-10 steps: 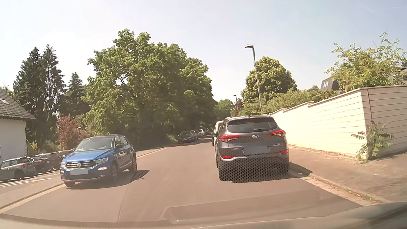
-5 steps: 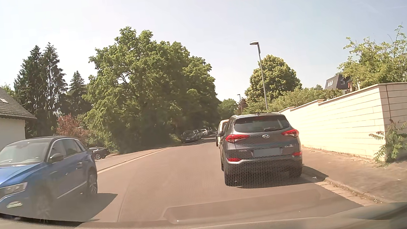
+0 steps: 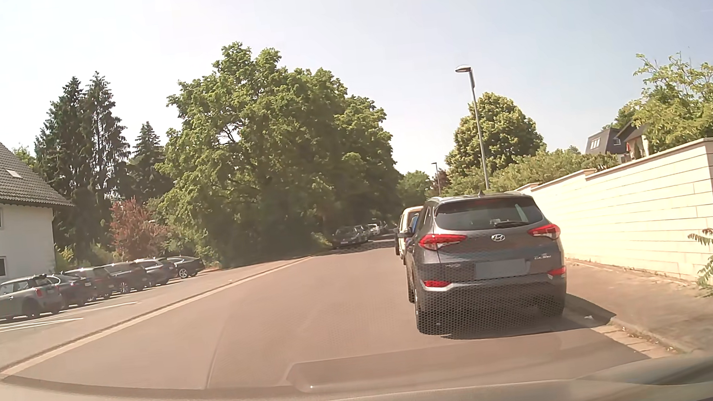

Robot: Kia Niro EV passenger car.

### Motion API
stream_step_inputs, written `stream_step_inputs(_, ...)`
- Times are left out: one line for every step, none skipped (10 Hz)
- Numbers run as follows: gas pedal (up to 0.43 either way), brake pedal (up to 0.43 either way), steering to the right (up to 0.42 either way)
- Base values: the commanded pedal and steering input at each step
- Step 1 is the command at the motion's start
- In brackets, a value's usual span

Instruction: Follow the waypoints while adhering to traffic rules and regulations

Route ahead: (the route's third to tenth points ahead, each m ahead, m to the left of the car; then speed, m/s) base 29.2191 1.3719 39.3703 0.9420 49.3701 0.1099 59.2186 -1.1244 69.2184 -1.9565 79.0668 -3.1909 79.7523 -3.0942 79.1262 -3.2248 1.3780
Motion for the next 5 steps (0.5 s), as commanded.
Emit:
stream_step_inputs(0.0, 0.0, -0.318)
stream_step_inputs(0.11, 0.0, -0.345)
stream_step_inputs(0.169, 0.0, -0.367)
stream_step_inputs(0.197, 0.0, -0.384)
stream_step_inputs(0.209, 0.0, -0.387)
